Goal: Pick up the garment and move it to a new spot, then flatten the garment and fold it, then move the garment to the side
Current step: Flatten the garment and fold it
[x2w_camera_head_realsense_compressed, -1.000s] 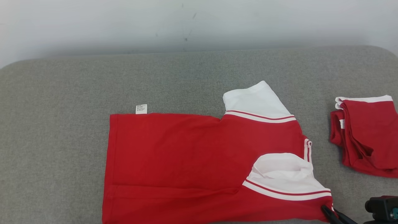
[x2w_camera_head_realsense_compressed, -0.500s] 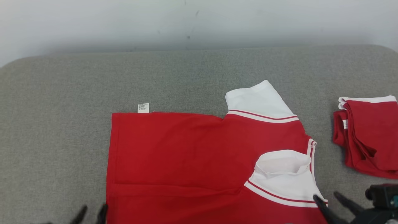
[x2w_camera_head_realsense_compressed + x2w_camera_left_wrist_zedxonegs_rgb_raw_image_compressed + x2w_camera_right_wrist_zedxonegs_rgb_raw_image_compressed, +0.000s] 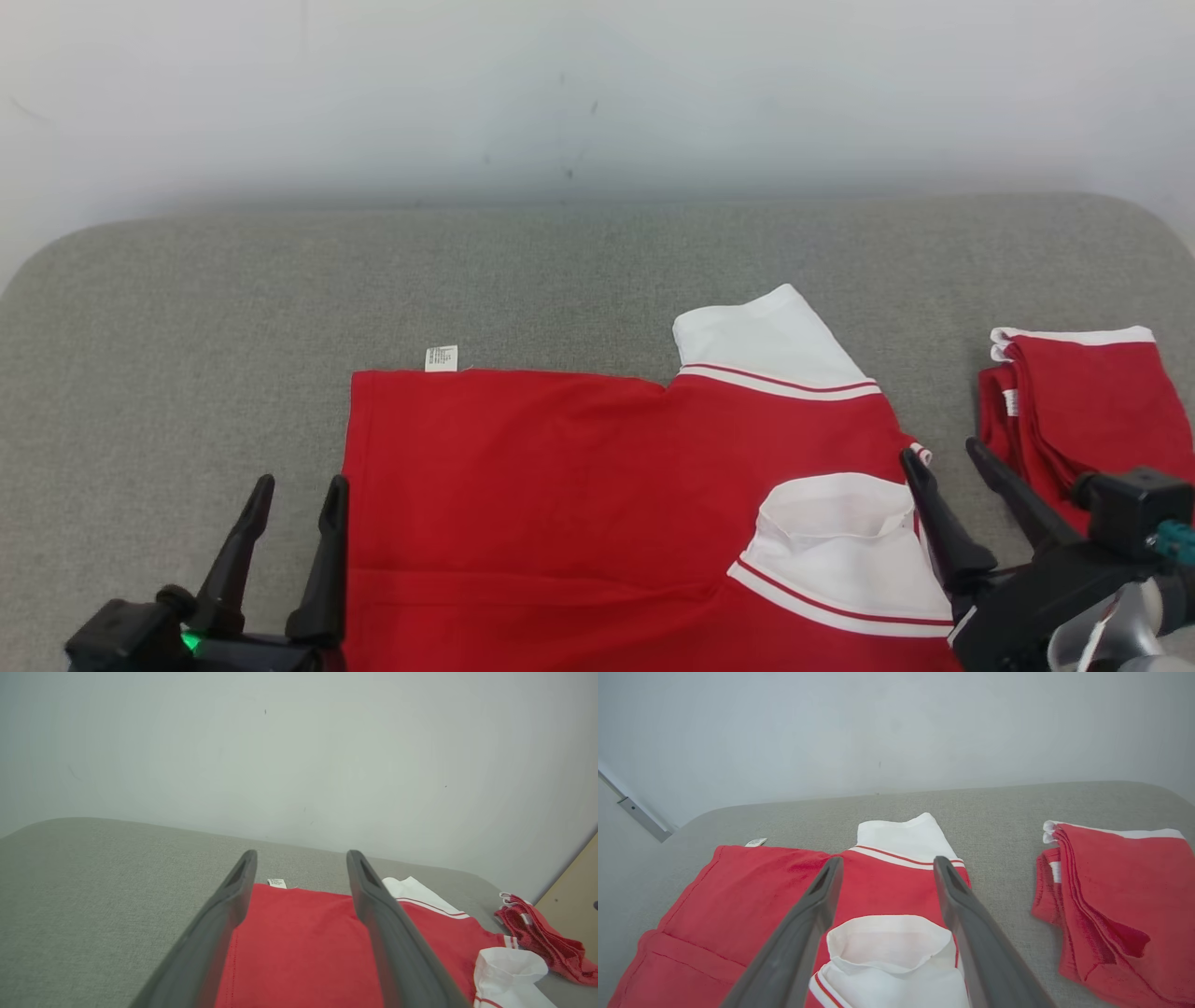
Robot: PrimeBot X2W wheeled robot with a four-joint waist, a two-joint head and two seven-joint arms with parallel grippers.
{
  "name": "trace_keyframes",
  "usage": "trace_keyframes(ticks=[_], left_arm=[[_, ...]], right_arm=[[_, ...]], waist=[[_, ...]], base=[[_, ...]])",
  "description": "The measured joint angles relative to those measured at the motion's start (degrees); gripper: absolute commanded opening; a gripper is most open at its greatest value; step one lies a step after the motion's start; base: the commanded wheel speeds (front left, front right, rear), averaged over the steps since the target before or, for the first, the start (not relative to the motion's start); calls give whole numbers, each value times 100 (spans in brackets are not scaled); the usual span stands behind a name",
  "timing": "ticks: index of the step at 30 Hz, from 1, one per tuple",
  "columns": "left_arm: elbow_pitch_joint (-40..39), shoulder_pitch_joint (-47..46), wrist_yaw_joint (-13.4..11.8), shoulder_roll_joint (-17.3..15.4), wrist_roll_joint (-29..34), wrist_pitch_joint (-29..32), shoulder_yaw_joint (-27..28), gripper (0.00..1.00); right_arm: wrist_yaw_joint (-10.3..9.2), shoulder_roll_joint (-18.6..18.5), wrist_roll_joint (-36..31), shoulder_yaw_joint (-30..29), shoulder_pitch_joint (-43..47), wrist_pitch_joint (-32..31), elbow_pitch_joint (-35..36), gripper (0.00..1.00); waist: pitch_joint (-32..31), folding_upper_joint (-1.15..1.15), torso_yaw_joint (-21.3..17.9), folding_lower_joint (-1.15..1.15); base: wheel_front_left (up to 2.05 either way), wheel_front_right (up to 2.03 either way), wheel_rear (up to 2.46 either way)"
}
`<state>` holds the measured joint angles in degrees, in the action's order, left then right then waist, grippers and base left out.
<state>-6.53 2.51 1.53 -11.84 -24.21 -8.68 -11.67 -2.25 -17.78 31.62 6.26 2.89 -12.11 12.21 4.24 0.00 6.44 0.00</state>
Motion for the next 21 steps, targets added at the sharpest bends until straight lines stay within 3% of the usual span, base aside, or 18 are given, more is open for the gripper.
trace_keyframes(ticks=[5,8,21], left_arm=[[318,-53,-55,19,291,-100,-205,100],[542,-64,-236,26,564,-100,-240,100],[1062,-67,-439,-71,867,-96,-312,100]], right_arm=[[-34,193,-199,76,15,460,-459,100],[-88,293,-303,43,27,745,-632,100],[-236,413,-698,-302,4,1963,-1077,100]], waist=[[-181,0,-75,0],[-245,0,-131,0],[-306,0,-195,0]], base=[[0,0,0],[0,0,0],[0,0,0]])
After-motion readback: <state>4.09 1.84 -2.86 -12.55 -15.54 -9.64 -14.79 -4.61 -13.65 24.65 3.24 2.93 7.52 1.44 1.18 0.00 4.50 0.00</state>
